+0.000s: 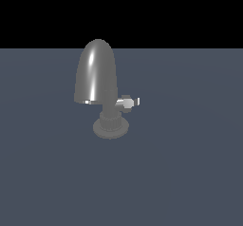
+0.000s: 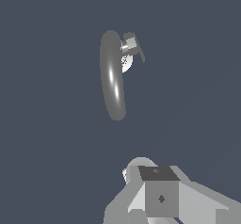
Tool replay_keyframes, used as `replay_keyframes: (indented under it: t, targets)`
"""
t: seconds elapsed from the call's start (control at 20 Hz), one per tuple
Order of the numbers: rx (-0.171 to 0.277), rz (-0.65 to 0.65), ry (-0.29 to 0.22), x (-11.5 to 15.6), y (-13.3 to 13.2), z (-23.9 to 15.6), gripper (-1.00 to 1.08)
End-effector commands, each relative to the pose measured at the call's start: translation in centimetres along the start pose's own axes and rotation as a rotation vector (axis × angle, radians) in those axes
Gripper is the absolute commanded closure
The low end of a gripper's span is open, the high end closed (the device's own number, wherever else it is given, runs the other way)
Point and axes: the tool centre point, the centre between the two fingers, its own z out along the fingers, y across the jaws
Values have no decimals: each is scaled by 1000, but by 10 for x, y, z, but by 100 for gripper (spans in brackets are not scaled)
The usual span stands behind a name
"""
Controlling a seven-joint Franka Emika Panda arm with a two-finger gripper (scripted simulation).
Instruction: Turn on the faucet by rotating a designated handle.
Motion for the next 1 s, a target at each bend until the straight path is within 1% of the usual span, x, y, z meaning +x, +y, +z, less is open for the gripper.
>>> replay_keyframes:
  t: [0.0,0.5,0.95]
  targets:
    - [18,39,-43,12,-3,2,108]
    - [95,204,-228,62,-9,14,108]
    - [170,364,-407,108,-9,33,108]
